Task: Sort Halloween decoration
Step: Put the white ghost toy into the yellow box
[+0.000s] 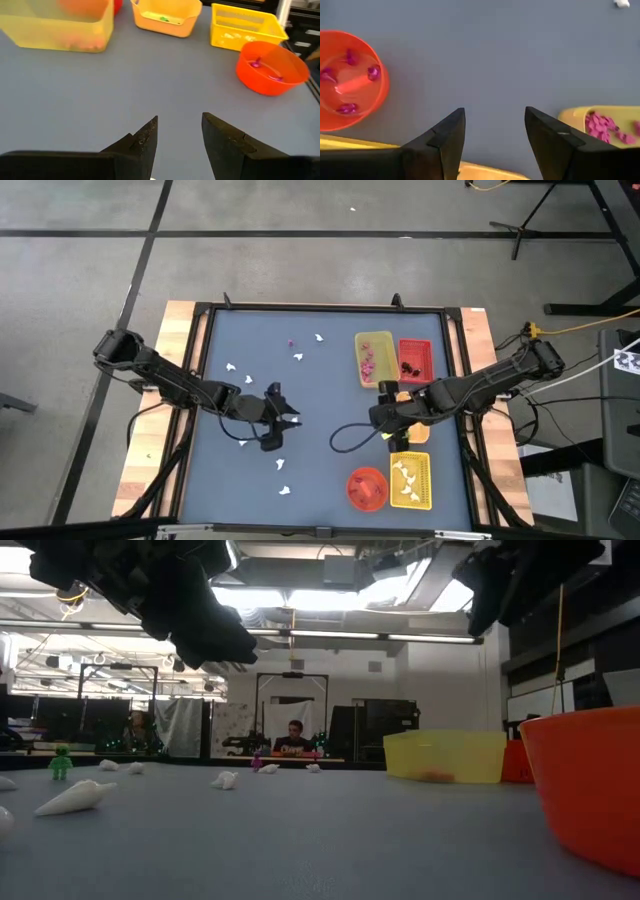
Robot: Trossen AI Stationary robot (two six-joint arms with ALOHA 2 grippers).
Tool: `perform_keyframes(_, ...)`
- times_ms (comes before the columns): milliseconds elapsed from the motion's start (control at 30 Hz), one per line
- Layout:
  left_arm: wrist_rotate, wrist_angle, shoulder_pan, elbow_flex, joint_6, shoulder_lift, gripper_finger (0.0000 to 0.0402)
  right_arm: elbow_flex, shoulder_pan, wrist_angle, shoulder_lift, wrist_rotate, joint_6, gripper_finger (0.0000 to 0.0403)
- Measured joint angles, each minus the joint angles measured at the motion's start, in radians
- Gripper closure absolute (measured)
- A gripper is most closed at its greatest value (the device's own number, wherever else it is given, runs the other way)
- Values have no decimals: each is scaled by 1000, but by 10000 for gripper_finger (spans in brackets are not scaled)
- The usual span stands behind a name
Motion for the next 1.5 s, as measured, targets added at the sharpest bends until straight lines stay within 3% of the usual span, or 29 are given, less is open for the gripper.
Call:
perform_keyframes(233,-45,-1,8,0,-11,0,259,0,0,9,0,-5,-1,198)
perform_keyframes(567,-42,-21,40,0,-34,0,202,0,0,9,0,-5,0,198)
perform_keyframes(1000,-43,-118,40,0,-34,3,199,0,0,8,1,-5,0,198)
perform_keyframes(1500,-21,-95,40,-1,-26,199,199,0,0,7,2,-6,0,198)
